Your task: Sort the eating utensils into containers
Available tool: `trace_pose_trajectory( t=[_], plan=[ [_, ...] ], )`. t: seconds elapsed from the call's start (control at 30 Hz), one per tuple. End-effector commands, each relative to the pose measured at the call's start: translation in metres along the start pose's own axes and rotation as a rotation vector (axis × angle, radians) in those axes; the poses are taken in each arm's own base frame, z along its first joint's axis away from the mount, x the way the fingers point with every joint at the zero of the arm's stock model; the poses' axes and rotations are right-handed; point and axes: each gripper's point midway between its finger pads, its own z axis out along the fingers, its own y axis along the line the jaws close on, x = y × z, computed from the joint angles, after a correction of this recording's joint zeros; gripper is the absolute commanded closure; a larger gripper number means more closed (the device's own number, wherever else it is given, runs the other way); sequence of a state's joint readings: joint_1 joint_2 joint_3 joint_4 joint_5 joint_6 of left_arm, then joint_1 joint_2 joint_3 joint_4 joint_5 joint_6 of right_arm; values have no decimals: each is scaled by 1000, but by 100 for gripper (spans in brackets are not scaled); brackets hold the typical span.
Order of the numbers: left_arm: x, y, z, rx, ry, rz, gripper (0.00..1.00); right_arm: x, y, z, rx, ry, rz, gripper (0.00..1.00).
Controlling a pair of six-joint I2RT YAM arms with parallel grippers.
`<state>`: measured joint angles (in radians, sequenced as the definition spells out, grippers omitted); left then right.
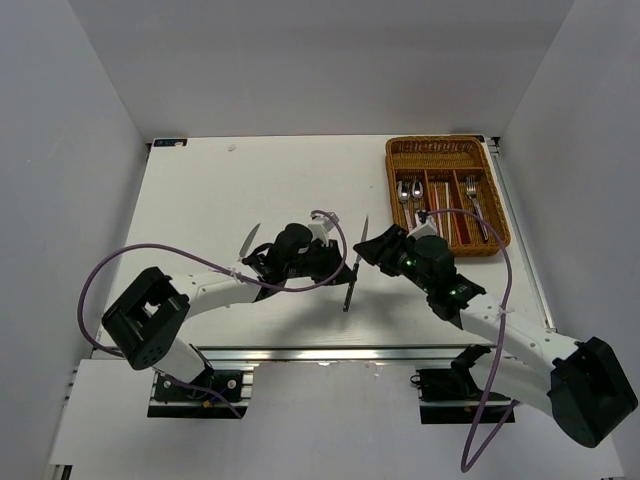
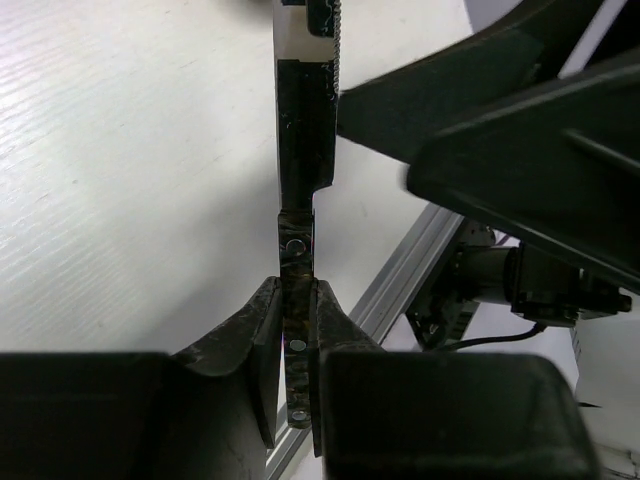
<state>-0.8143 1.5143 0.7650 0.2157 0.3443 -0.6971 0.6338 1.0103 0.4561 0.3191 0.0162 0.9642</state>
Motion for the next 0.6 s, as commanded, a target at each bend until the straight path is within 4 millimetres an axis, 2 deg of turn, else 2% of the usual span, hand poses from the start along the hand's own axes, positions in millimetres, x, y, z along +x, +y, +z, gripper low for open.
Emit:
trace_pose_trajectory(
  t=[0.0, 0.1, 0.2, 0.27, 0.33, 0.37, 0.4, 0.43, 0.47, 0.5, 0.53, 0.57],
  plan=[
    [-17, -33, -1, 103, -45, 42, 100, -21, 3, 6, 53, -85, -9, 40],
    [-17, -39, 1, 125, -41, 49, 100, -15, 8, 16, 33, -47, -28, 48],
    [-18, -40, 1, 123, -43, 50, 100, -8, 9, 25, 44, -9, -52, 68],
    [-21, -38, 0, 102, -53, 60, 100, -4, 11, 28, 39, 1, -60, 76],
    [-28, -32, -2, 46, -64, 83, 100, -2, 10, 29, 43, 3, -66, 89],
    [-30, -29, -3, 19, -66, 92, 98, -5, 11, 30, 42, -5, -74, 99],
    [-36, -21, -5, -58, -67, 93, 86, -10, 12, 31, 50, -24, -78, 100],
    [-44, -16, -10, -114, -81, 113, 42, -15, 10, 31, 65, -41, -87, 100],
    [-47, -8, -16, -188, -80, 115, 24, -26, 16, 32, 71, -64, -97, 100],
    [-40, 10, -27, -298, -37, 120, 5, -43, 9, 35, 111, -109, -105, 100],
    [-67, 11, -43, -391, -127, 141, 2, -56, 7, 37, 130, -136, -105, 100],
    [-63, 23, -58, -475, -103, 152, 2, -81, 3, 42, 167, -183, -90, 100]
  ],
)
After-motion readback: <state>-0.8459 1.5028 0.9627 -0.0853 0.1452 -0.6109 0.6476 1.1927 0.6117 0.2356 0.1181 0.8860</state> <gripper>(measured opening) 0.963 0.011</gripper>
